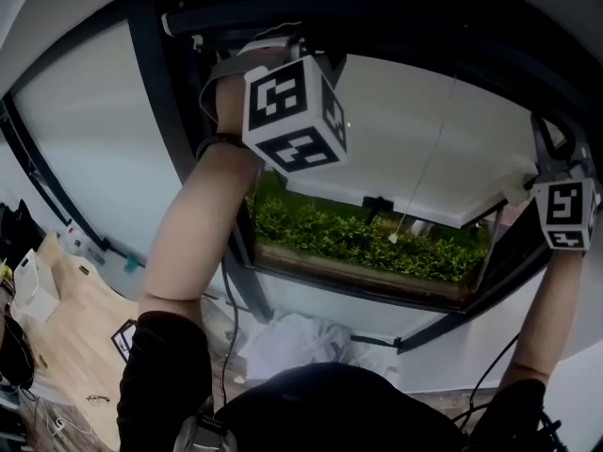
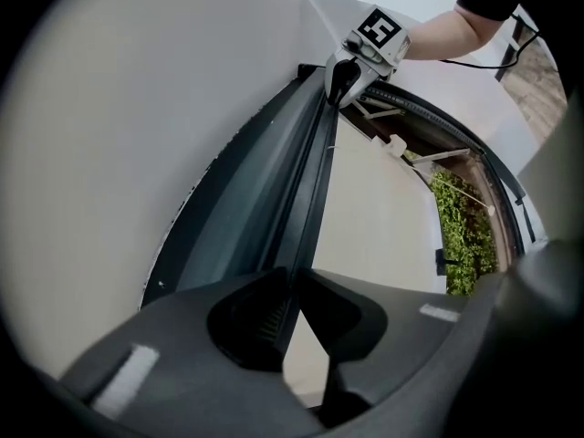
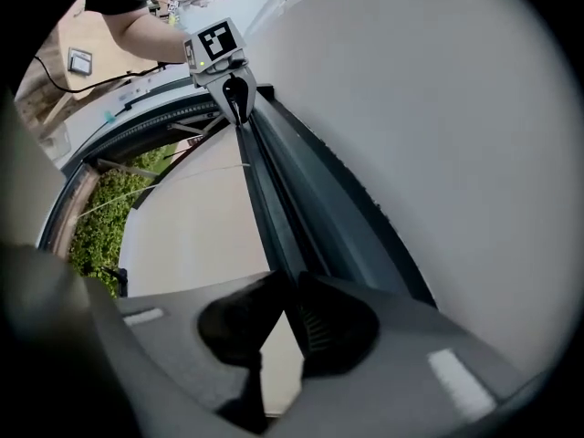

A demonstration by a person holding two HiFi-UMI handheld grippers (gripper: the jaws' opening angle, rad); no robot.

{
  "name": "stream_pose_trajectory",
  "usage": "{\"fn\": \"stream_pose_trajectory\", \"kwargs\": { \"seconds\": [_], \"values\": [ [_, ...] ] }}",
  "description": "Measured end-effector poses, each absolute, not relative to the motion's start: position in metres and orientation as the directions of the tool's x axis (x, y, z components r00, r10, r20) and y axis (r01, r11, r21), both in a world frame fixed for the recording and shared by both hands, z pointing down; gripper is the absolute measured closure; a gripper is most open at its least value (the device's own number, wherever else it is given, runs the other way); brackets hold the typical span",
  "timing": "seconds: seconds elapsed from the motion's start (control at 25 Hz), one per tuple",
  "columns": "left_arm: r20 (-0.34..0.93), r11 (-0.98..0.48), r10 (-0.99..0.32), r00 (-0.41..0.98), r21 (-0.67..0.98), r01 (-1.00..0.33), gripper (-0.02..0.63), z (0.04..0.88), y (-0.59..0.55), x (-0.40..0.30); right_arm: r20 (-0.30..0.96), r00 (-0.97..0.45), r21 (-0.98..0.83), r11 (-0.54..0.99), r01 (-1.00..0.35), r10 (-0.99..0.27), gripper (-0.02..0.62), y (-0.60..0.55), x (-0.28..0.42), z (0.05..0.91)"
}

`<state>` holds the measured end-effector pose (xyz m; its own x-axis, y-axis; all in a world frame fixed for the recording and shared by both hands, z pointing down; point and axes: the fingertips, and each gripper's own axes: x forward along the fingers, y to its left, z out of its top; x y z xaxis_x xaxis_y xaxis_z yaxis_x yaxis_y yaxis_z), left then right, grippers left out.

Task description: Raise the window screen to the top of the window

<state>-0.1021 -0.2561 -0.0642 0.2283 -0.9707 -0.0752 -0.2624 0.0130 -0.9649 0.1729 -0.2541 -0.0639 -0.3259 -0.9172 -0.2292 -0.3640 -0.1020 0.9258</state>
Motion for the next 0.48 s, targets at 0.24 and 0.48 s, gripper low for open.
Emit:
{"fn": "stream_pose_trajectory", "kwargs": {
  "seconds": [0.24,0.48],
  "values": [
    [-0.206,0.136,-0.954,0.217,-0.945,-0.297,0.555,-0.065,-0.256,-0.103,-0.37,-0.327,0.855,-0.181,-0.486,-0.87,0.535,-0.253,0.172,-0.067],
    [-0.359,0.249,-0.907,0.219,-0.878,-0.409,0.531,-0.06,-0.25,-0.103,-0.465,-0.368,0.751,-0.139,-0.645,-0.806,0.525,-0.246,0.172,-0.058]
  ]
}}
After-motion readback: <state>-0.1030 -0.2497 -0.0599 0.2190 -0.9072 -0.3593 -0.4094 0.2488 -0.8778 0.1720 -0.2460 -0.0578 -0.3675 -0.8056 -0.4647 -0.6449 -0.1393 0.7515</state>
